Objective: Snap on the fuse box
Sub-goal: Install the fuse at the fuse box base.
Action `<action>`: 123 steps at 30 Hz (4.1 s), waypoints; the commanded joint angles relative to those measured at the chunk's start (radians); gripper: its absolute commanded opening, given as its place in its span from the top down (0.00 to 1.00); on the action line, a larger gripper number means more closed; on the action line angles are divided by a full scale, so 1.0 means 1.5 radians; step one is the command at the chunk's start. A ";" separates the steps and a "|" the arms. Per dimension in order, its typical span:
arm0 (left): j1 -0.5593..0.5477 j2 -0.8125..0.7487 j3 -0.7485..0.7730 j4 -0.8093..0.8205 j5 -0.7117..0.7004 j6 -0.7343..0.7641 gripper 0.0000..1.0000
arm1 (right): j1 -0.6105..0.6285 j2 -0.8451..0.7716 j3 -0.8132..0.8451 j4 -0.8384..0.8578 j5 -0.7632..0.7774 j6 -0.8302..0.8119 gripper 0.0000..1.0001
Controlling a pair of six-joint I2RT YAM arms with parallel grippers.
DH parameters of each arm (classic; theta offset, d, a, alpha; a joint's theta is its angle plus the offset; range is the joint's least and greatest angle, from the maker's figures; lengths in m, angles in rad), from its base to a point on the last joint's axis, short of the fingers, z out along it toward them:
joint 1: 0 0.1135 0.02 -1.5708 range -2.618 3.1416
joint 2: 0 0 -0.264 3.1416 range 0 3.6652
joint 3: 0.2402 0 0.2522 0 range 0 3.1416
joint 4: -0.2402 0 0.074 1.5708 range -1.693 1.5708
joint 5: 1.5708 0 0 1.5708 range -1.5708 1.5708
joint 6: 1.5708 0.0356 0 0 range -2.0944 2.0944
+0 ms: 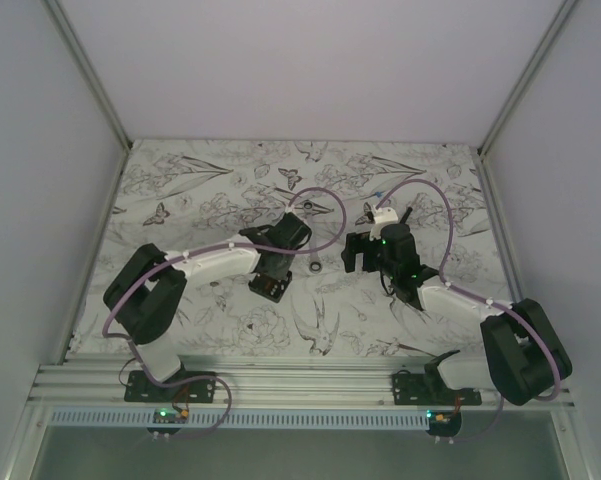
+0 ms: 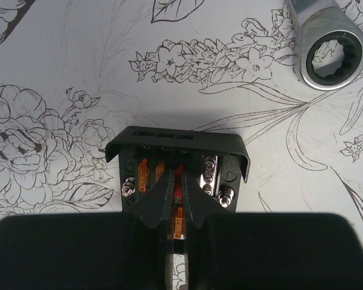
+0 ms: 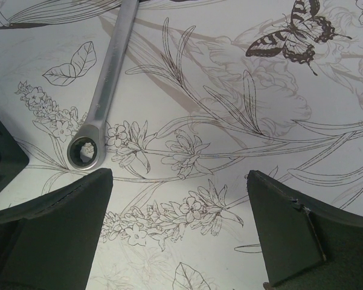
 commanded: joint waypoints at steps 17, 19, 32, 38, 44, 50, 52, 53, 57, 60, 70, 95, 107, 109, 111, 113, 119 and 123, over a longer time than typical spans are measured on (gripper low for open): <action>-0.025 0.056 -0.090 -0.071 0.054 -0.056 1.00 | -0.005 -0.011 0.008 0.016 -0.007 -0.003 0.00; -0.025 0.035 -0.079 -0.080 0.050 -0.062 1.00 | -0.005 -0.012 0.009 0.017 -0.008 -0.003 0.00; -0.025 0.005 0.005 -0.106 0.006 -0.059 0.85 | -0.005 -0.037 0.003 0.011 -0.012 0.001 0.00; -0.025 -0.007 0.034 -0.108 0.014 -0.052 0.75 | -0.005 -0.032 0.004 0.015 -0.019 0.005 0.00; -0.020 -0.003 0.053 -0.122 0.011 -0.053 0.71 | -0.005 -0.040 0.003 0.013 -0.016 0.004 0.00; -0.008 0.005 0.062 -0.137 0.017 -0.062 0.71 | -0.005 -0.038 0.003 0.014 -0.017 0.005 0.00; -0.005 0.012 0.067 -0.141 0.025 -0.062 0.72 | -0.005 -0.037 0.003 0.014 -0.017 0.005 0.00; -0.004 0.017 0.069 -0.144 0.027 -0.062 0.73 | -0.005 -0.037 0.003 0.014 -0.016 0.004 0.00; -0.002 0.028 0.074 -0.148 0.034 -0.065 0.77 | -0.005 -0.038 0.002 0.013 -0.016 0.004 0.01; 0.001 0.028 0.072 -0.150 0.032 -0.067 0.80 | -0.005 -0.037 0.001 0.014 -0.016 0.004 0.00; 0.005 0.023 0.068 -0.159 0.036 -0.074 0.84 | -0.005 -0.037 0.002 0.015 -0.017 0.005 0.00; 0.018 0.017 0.077 -0.168 0.057 -0.084 0.84 | -0.005 -0.035 0.001 0.016 -0.019 0.007 0.00; 0.019 0.029 0.074 -0.168 0.067 -0.092 1.00 | -0.005 -0.034 0.003 0.017 -0.021 0.008 0.00; 0.019 0.033 0.068 -0.167 0.067 -0.096 1.00 | -0.005 -0.034 0.003 0.017 -0.022 0.008 0.00; 0.019 0.038 0.059 -0.167 0.066 -0.102 1.00 | -0.005 -0.033 0.003 0.016 -0.021 0.008 0.00; 0.019 0.042 0.048 -0.167 0.062 -0.112 1.00 | -0.005 -0.032 0.003 0.017 -0.022 0.007 0.00; 0.019 0.045 -0.004 -0.140 0.055 -0.144 1.00 | -0.005 -0.030 0.004 0.018 -0.024 0.008 0.00; 0.019 0.057 -0.044 -0.114 0.071 -0.163 1.00 | -0.005 -0.028 0.005 0.017 -0.025 0.008 0.00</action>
